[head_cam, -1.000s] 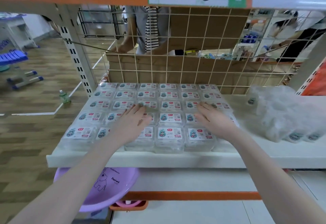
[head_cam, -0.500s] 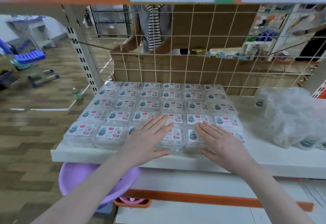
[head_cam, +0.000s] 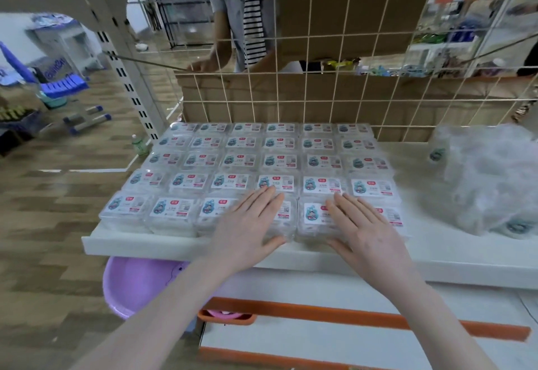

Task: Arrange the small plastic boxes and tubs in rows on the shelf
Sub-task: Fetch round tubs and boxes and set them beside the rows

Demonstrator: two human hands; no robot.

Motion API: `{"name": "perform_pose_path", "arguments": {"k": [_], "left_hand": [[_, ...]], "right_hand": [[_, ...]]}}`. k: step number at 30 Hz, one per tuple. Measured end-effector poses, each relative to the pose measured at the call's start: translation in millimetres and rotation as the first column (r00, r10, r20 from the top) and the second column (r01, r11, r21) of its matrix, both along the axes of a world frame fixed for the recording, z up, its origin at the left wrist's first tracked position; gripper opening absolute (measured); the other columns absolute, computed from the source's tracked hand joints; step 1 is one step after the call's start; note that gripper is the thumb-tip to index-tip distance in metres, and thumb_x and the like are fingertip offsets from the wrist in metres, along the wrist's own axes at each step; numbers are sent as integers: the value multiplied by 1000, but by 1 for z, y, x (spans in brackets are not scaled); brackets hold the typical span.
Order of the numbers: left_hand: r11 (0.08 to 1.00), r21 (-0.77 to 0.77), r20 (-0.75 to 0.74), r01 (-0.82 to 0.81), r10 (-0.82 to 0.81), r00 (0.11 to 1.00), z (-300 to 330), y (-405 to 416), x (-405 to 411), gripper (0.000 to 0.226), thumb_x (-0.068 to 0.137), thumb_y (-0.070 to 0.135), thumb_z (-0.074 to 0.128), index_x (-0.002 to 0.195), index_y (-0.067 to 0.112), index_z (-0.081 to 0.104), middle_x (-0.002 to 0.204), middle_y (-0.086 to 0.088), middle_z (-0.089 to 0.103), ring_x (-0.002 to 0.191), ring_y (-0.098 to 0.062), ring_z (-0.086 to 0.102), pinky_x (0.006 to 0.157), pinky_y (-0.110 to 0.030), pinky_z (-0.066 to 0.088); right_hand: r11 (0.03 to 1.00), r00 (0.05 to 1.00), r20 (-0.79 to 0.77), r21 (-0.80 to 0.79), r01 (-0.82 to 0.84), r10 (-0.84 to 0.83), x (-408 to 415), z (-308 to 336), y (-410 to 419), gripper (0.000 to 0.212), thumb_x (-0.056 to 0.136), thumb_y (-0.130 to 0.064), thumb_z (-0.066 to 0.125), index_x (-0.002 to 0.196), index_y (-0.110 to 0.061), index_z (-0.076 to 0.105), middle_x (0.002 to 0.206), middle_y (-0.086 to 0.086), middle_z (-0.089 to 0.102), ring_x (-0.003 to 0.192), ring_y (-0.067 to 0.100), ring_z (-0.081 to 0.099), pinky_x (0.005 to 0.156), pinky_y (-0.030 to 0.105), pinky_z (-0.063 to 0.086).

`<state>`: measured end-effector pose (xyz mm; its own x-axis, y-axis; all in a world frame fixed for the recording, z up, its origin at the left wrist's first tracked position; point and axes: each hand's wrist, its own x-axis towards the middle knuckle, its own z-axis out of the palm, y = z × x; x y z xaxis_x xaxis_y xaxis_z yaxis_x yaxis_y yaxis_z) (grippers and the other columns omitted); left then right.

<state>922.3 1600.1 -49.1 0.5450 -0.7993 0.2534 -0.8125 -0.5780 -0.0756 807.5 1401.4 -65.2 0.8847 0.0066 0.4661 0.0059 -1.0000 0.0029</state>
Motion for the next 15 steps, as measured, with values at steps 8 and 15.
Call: {"name": "perform_pose_path", "arguments": {"k": [8,15], "left_hand": [[998,40,-23,44,-43,999,-3,4,7,75,90,55,47,150,18,20,157,-5,17,145,-20,16,113,-30,-4],[989,144,-11,45,-44,999,-6,54,35,78,92,59,34,141,31,-20,152,7,-23,143,-11,-17,110,-24,-21]], "right_hand": [[998,998,-38,-42,49,-51,-2,3,3,68,60,-26,87,119,0,62,121,19,61,112,34,60,92,52,47],[983,979,-157,-144,109,-132,-10,12,2,79,64,-32,84,131,-4,53,132,20,54,122,35,52,99,48,41]]}}
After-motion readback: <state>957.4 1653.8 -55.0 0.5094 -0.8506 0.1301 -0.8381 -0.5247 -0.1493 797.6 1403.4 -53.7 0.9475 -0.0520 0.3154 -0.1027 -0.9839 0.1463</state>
